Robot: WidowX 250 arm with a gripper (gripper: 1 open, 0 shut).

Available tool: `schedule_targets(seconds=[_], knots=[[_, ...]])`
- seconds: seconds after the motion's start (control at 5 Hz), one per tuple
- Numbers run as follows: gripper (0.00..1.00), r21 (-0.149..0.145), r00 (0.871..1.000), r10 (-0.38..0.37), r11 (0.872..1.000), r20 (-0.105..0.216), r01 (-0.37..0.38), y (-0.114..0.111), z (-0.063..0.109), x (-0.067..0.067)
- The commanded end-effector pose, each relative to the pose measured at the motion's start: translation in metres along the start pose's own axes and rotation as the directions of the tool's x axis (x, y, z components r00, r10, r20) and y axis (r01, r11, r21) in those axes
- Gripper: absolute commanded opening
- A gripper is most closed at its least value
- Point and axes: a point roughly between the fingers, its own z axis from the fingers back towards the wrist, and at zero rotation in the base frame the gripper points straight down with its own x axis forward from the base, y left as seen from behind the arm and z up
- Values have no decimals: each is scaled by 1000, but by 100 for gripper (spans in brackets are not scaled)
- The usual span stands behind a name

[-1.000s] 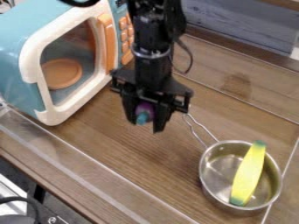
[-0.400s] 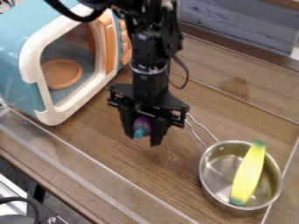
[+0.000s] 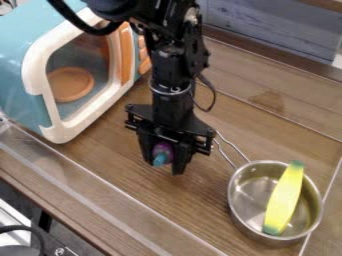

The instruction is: Remove the eggplant from inside the silver pot and put it on the table

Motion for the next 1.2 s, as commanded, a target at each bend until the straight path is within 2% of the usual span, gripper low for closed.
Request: schedule_targets(seconds=[0.0, 0.4, 0.6, 0.8, 1.0], knots=[[0, -10, 999, -43, 999, 26, 44, 4, 6, 8], [0, -24, 995, -100, 995, 19, 101, 23, 3, 7], [0, -34, 997, -74, 997, 17, 75, 15, 3, 5], [0, -40, 993, -121, 992, 4, 121, 16, -6, 3], [0, -52, 995, -100, 994, -2, 99, 6, 6, 10]])
